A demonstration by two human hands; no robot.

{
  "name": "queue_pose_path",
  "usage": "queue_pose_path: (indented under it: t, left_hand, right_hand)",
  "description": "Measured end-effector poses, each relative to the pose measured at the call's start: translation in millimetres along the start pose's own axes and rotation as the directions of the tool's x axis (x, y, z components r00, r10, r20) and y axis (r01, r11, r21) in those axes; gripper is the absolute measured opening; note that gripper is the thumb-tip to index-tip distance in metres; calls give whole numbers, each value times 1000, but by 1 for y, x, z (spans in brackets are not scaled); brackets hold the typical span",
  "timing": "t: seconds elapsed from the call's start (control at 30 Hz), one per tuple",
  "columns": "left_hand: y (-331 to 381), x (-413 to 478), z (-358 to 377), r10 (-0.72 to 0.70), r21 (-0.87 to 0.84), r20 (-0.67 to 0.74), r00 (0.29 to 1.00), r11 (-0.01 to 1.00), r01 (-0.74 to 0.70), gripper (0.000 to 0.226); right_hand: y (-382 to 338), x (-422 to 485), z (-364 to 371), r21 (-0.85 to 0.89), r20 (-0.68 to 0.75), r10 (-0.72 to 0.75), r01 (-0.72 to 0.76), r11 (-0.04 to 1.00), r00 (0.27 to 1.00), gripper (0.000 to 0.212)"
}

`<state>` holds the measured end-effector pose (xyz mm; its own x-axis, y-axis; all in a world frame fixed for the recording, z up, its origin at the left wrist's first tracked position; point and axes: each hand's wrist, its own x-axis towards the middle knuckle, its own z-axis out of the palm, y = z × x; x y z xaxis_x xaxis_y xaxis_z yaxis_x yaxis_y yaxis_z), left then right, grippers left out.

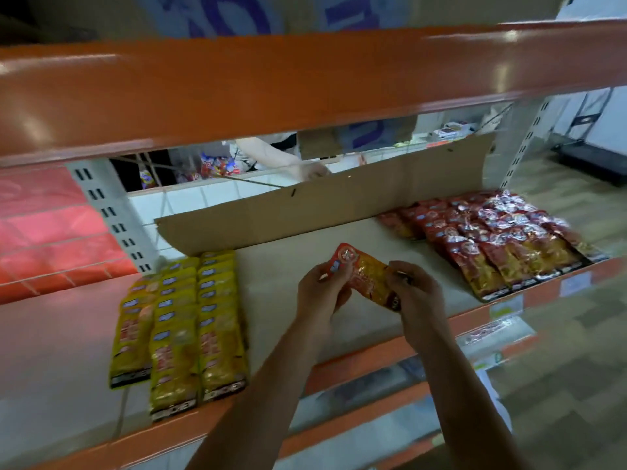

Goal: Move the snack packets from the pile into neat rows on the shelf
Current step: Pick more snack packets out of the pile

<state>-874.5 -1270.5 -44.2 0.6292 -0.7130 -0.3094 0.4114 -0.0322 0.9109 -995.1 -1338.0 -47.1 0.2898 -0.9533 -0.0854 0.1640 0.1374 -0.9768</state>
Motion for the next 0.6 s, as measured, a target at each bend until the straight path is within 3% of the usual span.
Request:
queue_pose_path:
  t: [0.17, 0.3, 0.43, 0.6]
  left_hand:
    - [-28, 17, 65, -3, 48, -19, 1000, 999, 4, 24]
    - [-36, 29, 91, 6, 80, -75, 997, 997, 0, 20]
    - [-38, 45, 105, 35, 166, -122, 992, 986, -15, 13]
    - [-33, 69, 129, 25, 211, -169, 985, 977, 12, 5]
  right_hand:
    - [-4, 41, -38, -18, 11, -35, 36, 999, 999, 26]
    - [-7, 63, -60, -225, 3, -89, 88, 970, 996, 20]
    - [-11, 86, -81, -604, -7, -263, 205, 770, 965, 18]
    - [-15, 115, -96, -776, 67, -356, 273, 568, 932, 21]
